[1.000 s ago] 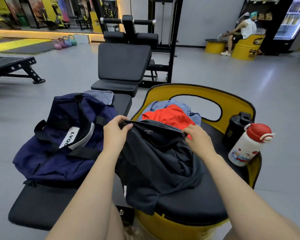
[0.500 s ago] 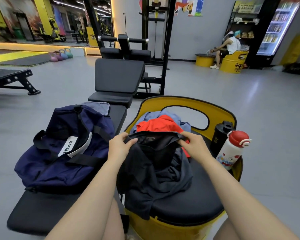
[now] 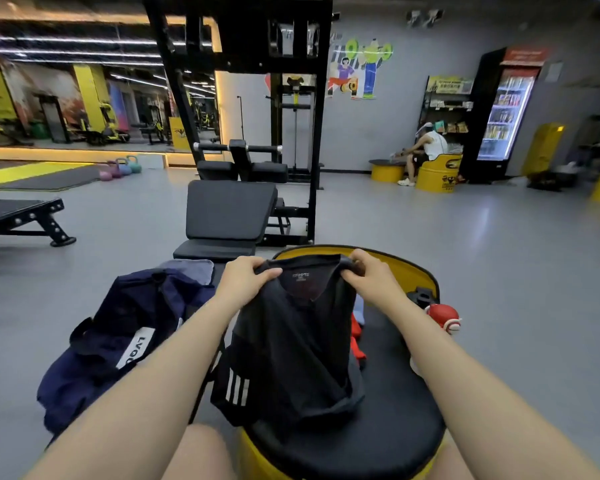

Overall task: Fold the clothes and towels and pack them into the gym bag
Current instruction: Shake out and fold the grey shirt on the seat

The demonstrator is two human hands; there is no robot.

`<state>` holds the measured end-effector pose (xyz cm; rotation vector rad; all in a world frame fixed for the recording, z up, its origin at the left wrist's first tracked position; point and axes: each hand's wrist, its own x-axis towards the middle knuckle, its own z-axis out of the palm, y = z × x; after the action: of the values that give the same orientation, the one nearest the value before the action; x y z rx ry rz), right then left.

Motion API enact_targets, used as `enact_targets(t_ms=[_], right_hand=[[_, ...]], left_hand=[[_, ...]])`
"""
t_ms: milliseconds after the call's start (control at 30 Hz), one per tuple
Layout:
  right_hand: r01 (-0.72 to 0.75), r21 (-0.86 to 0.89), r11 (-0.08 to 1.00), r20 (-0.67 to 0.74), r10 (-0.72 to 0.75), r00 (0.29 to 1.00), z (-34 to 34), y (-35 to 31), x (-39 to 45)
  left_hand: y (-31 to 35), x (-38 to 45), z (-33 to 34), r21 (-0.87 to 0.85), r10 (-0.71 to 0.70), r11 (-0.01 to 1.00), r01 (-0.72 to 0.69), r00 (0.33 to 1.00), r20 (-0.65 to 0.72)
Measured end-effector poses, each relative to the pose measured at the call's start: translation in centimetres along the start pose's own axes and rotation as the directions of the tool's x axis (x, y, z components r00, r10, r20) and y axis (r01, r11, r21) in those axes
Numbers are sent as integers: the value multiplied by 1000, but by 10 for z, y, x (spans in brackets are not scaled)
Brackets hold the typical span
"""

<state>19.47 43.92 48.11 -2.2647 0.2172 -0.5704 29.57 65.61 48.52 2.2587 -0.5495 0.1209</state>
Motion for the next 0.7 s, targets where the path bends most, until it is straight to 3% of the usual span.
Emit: enact_targets(t_ms=[167, 700], right_hand=[[-19, -78, 997, -68, 14, 998, -43, -29, 17], [125, -221, 967, -294, -188, 937, -148, -138, 52]], left_hand=[[36, 14, -46, 53, 93, 994, -91, 995, -33], [143, 38, -166, 85, 286, 958, -274, 936, -207]])
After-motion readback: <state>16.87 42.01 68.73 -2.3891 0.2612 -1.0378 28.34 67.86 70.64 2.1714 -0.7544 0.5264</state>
